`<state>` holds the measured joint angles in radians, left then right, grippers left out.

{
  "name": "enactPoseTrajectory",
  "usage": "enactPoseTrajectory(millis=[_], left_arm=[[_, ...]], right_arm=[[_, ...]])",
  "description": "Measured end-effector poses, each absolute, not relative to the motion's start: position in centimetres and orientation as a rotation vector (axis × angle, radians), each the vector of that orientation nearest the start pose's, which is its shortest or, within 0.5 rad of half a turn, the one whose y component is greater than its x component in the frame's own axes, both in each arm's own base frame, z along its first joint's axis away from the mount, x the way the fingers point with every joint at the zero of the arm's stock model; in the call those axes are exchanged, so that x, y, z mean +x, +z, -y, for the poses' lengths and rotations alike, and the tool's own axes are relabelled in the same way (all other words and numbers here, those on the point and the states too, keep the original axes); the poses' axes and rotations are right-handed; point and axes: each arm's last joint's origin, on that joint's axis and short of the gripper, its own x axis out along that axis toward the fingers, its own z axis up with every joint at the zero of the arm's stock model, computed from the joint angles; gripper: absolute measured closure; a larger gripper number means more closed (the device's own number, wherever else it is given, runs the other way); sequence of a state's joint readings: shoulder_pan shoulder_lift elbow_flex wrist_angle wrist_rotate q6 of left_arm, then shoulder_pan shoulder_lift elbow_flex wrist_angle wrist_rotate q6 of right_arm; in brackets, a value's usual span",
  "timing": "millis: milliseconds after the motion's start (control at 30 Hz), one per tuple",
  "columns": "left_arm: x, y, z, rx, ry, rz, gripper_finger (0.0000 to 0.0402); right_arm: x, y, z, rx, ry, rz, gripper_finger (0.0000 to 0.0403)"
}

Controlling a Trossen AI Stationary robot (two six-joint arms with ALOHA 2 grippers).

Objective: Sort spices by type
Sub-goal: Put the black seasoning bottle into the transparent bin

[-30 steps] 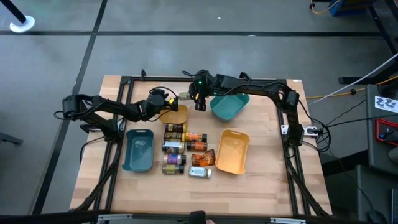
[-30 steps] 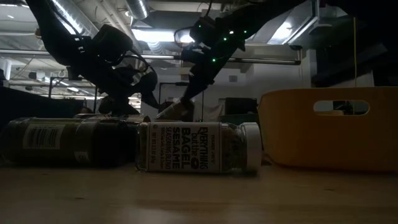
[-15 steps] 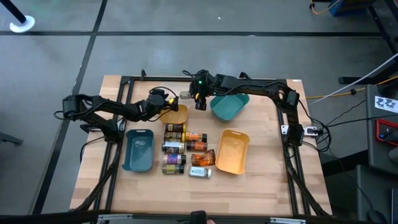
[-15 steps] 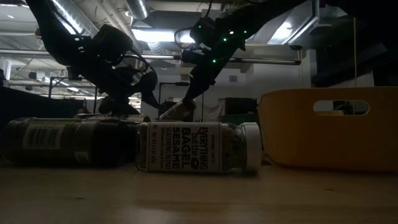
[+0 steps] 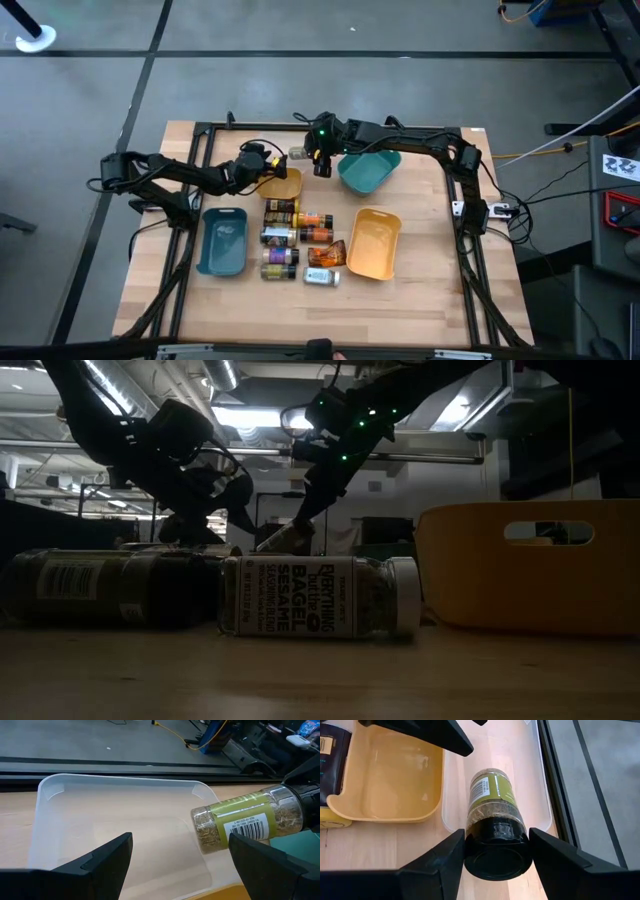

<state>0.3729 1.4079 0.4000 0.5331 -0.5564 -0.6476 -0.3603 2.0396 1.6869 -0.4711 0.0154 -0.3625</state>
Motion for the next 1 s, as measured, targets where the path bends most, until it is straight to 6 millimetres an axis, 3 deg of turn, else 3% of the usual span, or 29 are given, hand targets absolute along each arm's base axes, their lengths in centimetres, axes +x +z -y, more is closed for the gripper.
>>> enactPoseTrajectory(millis=[400,800,1000], left_arm=[[21.9,14.8,-10.2,-0.544,1.024,-0.168,0.0082],[22.4,15.5,-10.3,-0.434,0.918,-0.176,0.0082],[21.9,15.0,-10.9,-0.454,0.97,-0.21,0.0082]], right_arm=[[42.9,24.2,16.2,-0.201,-0.211,-0.832,0.0191],[42.8,24.1,16.2,-0.103,-0.249,-0.836,0.0191],[42.8,24.1,16.2,-0.074,-0.262,-0.831,0.0163]])
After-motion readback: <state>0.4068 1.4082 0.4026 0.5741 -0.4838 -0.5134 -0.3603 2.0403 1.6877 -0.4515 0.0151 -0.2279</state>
